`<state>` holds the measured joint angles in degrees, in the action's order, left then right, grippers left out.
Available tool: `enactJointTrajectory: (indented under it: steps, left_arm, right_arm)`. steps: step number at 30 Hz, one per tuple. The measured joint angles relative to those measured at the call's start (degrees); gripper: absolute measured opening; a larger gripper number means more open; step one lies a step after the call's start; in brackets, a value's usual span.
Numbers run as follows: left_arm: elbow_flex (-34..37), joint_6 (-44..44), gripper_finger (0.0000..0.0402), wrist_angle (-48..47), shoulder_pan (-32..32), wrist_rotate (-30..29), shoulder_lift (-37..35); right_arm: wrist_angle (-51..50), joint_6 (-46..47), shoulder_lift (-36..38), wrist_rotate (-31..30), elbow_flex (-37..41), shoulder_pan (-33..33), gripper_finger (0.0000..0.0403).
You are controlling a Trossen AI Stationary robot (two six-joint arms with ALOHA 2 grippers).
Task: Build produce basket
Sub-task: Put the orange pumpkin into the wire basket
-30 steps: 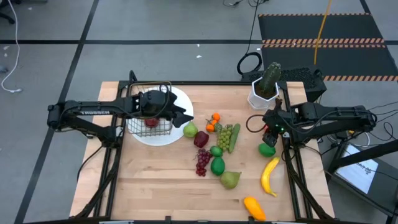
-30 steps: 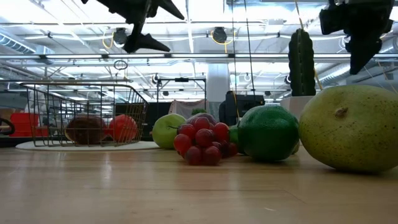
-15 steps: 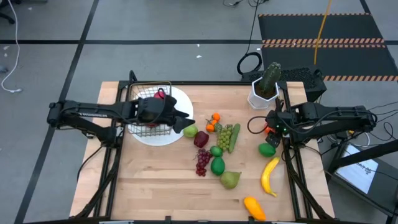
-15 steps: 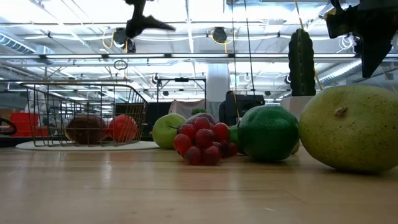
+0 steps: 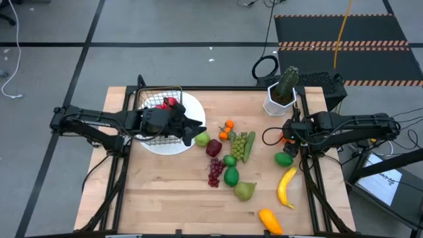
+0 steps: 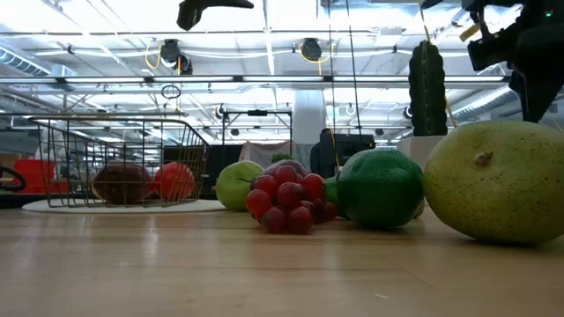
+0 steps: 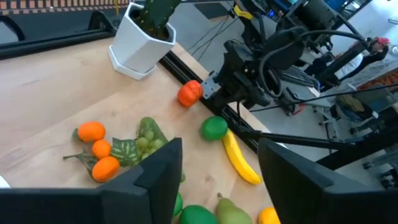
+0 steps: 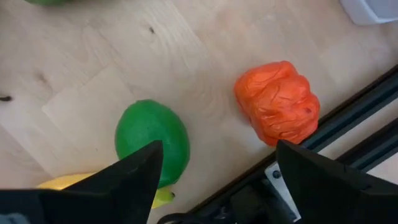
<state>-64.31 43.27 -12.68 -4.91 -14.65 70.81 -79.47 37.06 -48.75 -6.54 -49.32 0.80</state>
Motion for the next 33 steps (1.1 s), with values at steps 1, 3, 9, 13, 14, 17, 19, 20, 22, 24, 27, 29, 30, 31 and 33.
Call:
enactJointTrajectory:
  steps: [1, 3, 9, 13, 14, 17, 19, 20, 22, 24, 27, 29, 30, 31, 33]
  left_arm:
    - [0.0, 0.0, 0.0199, 0.0, -0.4, -0.4, 0.0]
    - [0.0, 0.0, 0.0190, 0.0, -0.9, -0.8, 0.0]
    - [0.0, 0.0, 0.0177, -1.8, -2.3, -1.8, 0.6]
    - [0.0, -0.3, 0.0181, -2.2, -2.5, -2.4, 1.3]
    - [0.0, -0.6, 0.0182, -2.3, -2.5, -2.4, 1.4]
    - [0.0, -0.8, 0.0186, -2.0, -2.5, -2.4, 1.2]
    - [0.0, -1.0, 0.0188, -2.1, -2.5, -2.4, 1.2]
    - [0.0, -1.0, 0.0188, -2.2, -2.5, -2.4, 1.3]
    - [0.0, -1.0, 0.0189, -2.1, -2.5, -2.4, 1.2]
    - [0.0, -1.0, 0.0189, -2.1, -2.6, -2.4, 1.2]
    - [0.0, -1.1, 0.0189, -2.1, -2.7, -2.4, 1.2]
    - [0.0, -1.1, 0.0189, -2.0, -2.7, -2.4, 1.2]
    - [0.0, -1.1, 0.0189, -2.1, -2.7, -2.4, 1.2]
    - [0.0, -0.9, 0.0189, -2.1, -2.7, -2.4, 1.2]
    - [0.0, -0.9, 0.0189, -1.8, -2.7, -2.2, 1.2]
  right_arm:
    - [-0.1, -0.6, 0.0, -0.9, 0.0, 0.0, 0.0309]
    - [-0.2, -2.0, 0.0, -1.4, 0.0, 0.0, 0.0309]
    - [-0.3, -8.0, -1.0, -2.6, 0.1, 0.0, 0.0314]
    - [1.9, -14.2, -1.4, -4.2, 0.5, 0.0, 0.0334]
    - [3.2, -15.4, -1.4, -4.3, 0.9, 0.0, 0.0341]
    - [6.3, -17.6, -1.1, -5.4, 2.4, -0.4, 0.0359]
    - [6.5, -18.8, -1.1, -5.4, 3.5, -0.8, 0.0368]
    - [6.4, -19.4, -1.2, -5.3, 4.0, -1.1, 0.0371]
    - [6.3, -20.7, -1.3, -5.0, 4.8, -2.1, 0.0375]
    - [6.4, -23.2, -1.8, -3.5, 5.3, -3.3, 0.0376]
    - [6.8, -26.1, -3.1, -0.7, 5.7, -5.4, 0.0376]
    - [7.2, -27.0, -4.4, 1.1, 5.7, -6.7, 0.0376]
    - [7.3, -27.4, -5.0, 2.0, 5.7, -7.2, 0.0376]
    - [7.4, -27.5, -5.6, 2.2, 5.7, -7.7, 0.0376]
    - [8.1, -27.5, -6.4, 2.4, 5.7, -9.0, 0.0376]
